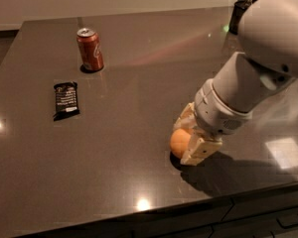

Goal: Move orange near rxbar chocolate

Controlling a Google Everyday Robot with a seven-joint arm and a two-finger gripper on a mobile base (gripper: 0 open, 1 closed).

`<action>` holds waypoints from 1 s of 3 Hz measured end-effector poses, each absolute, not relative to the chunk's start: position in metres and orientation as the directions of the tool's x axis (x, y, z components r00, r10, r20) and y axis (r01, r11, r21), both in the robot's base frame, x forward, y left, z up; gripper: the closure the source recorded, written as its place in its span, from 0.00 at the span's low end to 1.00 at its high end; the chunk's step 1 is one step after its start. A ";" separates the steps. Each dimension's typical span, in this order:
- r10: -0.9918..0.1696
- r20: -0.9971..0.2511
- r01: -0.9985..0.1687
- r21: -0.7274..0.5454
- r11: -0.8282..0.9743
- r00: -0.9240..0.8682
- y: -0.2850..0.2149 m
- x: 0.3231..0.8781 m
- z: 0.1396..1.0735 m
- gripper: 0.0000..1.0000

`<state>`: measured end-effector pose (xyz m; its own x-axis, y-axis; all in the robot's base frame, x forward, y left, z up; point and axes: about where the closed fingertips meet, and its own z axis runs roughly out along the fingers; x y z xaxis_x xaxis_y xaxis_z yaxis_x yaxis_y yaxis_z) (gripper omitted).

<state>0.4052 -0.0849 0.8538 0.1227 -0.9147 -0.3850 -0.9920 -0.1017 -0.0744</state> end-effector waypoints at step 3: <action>-0.887 -0.454 -0.995 -0.090 -0.053 0.088 0.027 0.493 0.886 1.00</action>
Offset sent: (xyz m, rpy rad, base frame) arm 0.0974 0.1296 0.0508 0.0910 -0.0249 -0.0444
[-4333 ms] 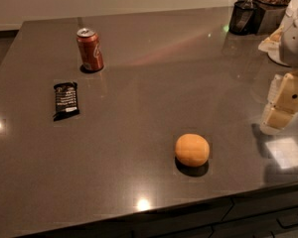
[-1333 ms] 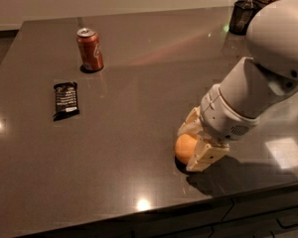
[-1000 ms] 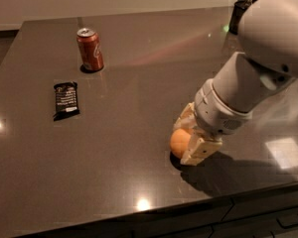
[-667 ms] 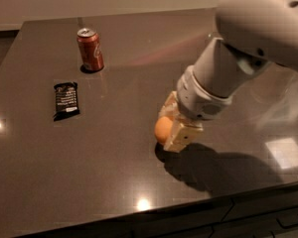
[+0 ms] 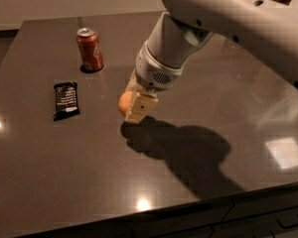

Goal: Move orange near rxbar chocolate

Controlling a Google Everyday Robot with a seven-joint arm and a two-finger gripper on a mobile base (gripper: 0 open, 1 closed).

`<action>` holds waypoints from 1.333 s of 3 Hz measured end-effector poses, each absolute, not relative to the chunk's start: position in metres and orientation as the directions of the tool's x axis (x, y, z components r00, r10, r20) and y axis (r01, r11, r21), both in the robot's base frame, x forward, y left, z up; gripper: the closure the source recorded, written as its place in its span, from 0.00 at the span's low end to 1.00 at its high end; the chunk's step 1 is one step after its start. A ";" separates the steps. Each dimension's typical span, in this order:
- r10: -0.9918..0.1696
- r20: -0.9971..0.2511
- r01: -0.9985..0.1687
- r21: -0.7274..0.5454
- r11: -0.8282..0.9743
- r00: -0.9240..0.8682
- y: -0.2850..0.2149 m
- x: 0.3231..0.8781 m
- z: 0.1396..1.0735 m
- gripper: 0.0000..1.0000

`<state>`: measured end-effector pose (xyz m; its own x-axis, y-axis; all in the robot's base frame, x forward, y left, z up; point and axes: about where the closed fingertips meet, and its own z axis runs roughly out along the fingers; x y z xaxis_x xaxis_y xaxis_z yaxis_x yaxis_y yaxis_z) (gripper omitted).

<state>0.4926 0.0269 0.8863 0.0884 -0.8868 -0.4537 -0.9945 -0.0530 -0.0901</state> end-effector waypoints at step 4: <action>-0.861 -0.502 -0.994 -0.099 -0.044 0.088 0.126 0.549 0.867 0.85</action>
Offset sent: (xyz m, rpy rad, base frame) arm 0.0582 0.0821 -0.0177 0.0881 0.0273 -0.0345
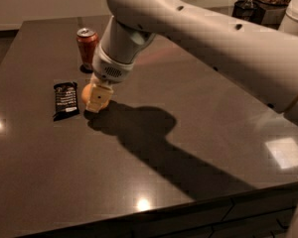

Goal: Move orange near rxbar chocolate

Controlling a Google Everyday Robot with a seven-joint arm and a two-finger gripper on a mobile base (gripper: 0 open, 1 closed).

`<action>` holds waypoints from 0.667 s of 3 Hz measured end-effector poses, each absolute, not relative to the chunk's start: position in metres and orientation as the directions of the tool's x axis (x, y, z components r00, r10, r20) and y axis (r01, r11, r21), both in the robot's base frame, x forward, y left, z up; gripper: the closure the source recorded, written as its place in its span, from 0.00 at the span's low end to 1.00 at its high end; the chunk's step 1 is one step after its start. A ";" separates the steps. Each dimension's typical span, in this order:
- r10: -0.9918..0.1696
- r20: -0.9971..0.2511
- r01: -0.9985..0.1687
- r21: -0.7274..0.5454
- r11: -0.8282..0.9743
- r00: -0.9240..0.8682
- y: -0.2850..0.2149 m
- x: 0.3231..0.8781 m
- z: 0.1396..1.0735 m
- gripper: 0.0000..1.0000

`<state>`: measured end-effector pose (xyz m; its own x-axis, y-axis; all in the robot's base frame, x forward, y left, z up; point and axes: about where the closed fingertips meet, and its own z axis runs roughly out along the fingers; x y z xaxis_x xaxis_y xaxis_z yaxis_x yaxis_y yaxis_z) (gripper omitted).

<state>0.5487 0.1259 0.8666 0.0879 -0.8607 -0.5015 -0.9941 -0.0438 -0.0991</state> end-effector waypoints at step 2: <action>-0.872 -0.478 -0.992 -0.114 -0.055 0.103 0.140 0.557 0.857 0.23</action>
Offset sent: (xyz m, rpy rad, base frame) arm 0.0089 0.0126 -0.0094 -0.0233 -0.0151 0.0051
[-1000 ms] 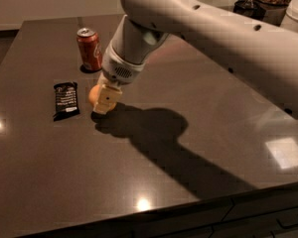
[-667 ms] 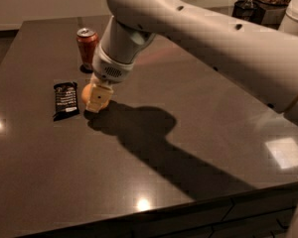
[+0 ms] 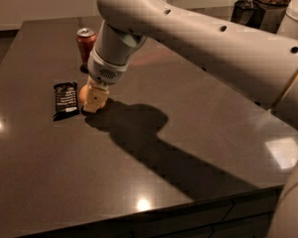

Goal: Move orange near rxbar chocolate

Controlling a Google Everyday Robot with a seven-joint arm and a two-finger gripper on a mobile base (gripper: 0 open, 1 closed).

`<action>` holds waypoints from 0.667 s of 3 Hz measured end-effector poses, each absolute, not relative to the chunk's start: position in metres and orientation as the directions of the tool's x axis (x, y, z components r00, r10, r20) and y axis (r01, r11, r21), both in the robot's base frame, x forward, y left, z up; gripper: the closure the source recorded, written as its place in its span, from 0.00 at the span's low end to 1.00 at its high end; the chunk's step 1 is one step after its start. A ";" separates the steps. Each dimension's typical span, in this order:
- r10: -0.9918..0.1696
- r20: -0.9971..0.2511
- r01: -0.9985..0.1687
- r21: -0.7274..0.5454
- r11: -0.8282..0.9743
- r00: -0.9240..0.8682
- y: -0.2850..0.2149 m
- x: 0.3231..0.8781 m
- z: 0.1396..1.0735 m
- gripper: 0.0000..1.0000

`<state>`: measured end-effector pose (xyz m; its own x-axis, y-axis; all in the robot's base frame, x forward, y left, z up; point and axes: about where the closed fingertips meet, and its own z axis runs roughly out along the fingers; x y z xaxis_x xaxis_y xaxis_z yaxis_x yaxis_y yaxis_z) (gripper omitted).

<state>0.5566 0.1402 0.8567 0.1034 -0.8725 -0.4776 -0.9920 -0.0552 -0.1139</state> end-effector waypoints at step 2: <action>-0.873 -0.477 -0.992 -0.114 -0.058 0.106 0.141 0.556 0.857 0.00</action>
Offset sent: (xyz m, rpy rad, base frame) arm -0.0007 0.0006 0.0000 -0.0007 -0.0002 0.0017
